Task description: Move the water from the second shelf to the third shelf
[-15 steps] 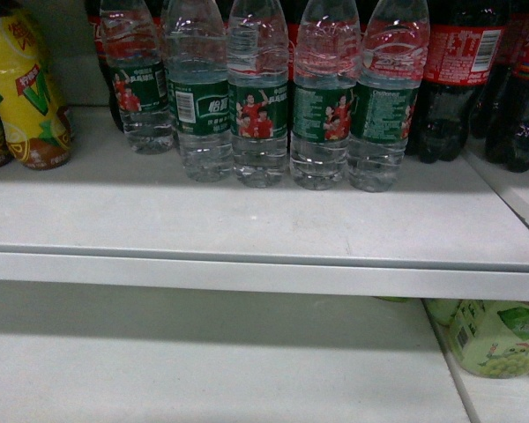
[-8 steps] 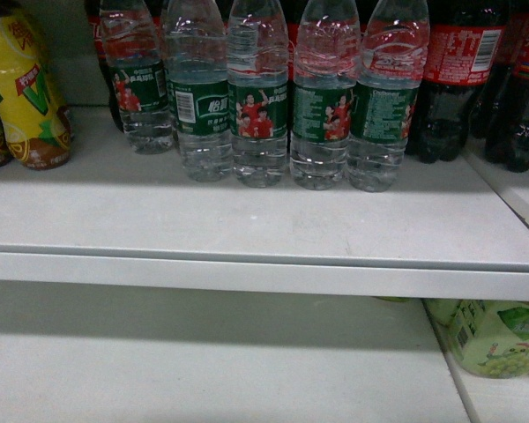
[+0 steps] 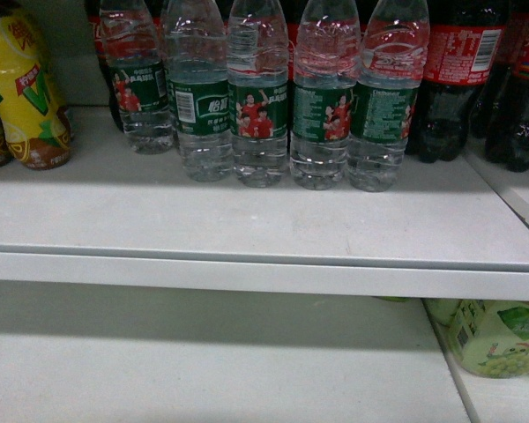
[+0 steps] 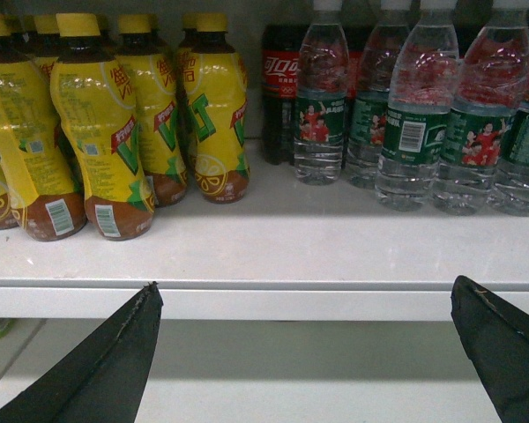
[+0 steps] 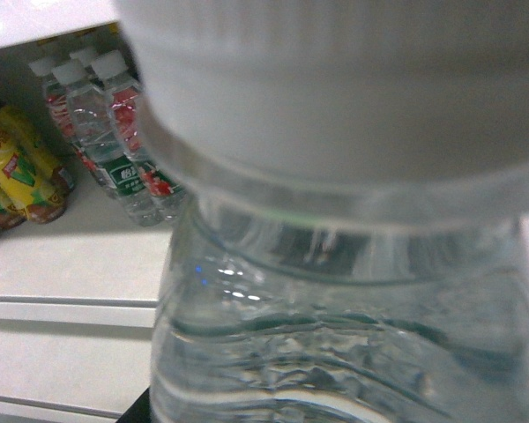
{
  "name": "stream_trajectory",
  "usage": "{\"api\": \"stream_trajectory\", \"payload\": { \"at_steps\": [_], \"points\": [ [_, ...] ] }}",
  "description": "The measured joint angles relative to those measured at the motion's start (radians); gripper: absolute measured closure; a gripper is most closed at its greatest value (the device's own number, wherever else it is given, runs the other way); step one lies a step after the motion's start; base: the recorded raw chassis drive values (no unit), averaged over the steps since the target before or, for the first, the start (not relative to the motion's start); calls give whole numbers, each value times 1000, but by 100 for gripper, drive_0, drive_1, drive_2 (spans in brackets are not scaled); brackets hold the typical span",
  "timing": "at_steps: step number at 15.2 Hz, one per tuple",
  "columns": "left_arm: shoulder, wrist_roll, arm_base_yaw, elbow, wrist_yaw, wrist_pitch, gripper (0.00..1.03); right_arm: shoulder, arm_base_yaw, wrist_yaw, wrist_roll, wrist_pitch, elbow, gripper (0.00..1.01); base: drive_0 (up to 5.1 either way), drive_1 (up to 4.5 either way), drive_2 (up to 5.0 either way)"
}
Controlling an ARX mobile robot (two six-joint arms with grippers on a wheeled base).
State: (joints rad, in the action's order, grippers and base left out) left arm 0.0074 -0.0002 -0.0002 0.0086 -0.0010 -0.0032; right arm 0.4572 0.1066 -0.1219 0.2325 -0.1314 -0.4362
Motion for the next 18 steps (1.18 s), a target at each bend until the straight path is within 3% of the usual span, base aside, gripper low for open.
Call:
{"api": "stream_trajectory", "payload": {
  "at_steps": [2, 18],
  "points": [
    [0, 0, 0, 0, 0, 0, 5, 0, 12, 26, 2, -6, 0, 58, 0, 0, 0],
    [0, 0, 0, 0, 3, 0, 5, -2, 12, 24, 7, -4, 0, 58, 0, 0, 0]
  ]
}}
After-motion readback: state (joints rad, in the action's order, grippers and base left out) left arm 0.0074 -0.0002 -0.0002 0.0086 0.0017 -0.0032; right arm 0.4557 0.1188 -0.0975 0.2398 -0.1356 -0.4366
